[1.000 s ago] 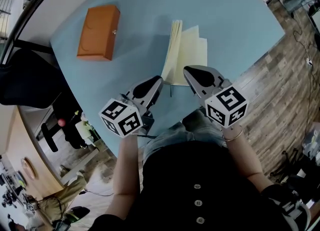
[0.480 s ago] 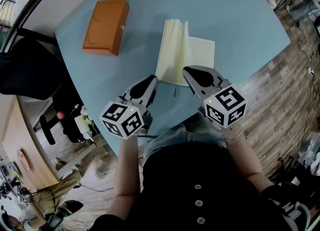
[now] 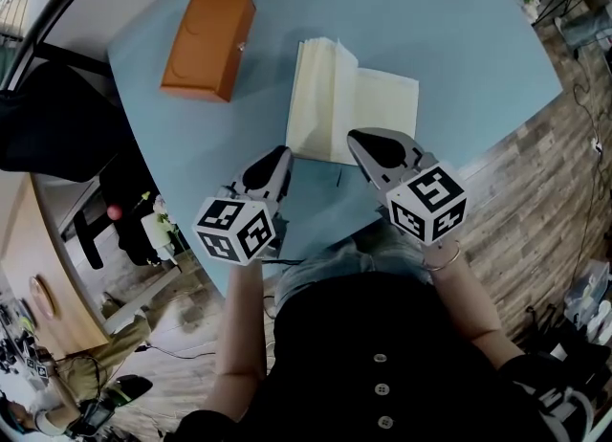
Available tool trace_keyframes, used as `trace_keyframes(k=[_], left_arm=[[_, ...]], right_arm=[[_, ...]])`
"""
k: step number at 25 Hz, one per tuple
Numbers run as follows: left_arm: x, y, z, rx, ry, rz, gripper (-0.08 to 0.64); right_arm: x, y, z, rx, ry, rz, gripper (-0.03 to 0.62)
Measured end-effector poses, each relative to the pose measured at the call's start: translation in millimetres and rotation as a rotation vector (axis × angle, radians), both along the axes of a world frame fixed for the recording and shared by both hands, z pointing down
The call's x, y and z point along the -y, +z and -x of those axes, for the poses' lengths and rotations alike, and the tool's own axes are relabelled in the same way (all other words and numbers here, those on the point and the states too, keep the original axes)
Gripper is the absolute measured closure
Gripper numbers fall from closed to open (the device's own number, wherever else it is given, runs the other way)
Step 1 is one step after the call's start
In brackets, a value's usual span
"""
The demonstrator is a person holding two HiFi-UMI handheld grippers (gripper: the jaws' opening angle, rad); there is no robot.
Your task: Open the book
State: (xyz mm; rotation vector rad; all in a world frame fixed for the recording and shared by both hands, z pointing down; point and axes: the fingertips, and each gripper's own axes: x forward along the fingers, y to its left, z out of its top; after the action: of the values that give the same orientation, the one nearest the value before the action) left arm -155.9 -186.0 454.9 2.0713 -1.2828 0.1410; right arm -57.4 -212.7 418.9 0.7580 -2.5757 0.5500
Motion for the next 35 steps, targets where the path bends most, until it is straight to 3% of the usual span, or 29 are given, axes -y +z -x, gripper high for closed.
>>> trace_keyframes(k=[4,14,35], left_arm=[[-3.0,11.7,7.5,0.05,-0.014,0.036,0.534],[-2.9,41.7,21.2,0.07,-0.096,0.119,0.532],[-2.8,81.5,27.3,0.151,-0.093,0.249,0.532]], right_arm=[[1.8,7.9,5.9,-0.009,-0.018,0.018,0.591],[0.8,29.6,21.5,-0.028,-0.077,0.07,0.591],[-3.4,53.9,24.2,-0.056,-0.096,0.121,0.591]])
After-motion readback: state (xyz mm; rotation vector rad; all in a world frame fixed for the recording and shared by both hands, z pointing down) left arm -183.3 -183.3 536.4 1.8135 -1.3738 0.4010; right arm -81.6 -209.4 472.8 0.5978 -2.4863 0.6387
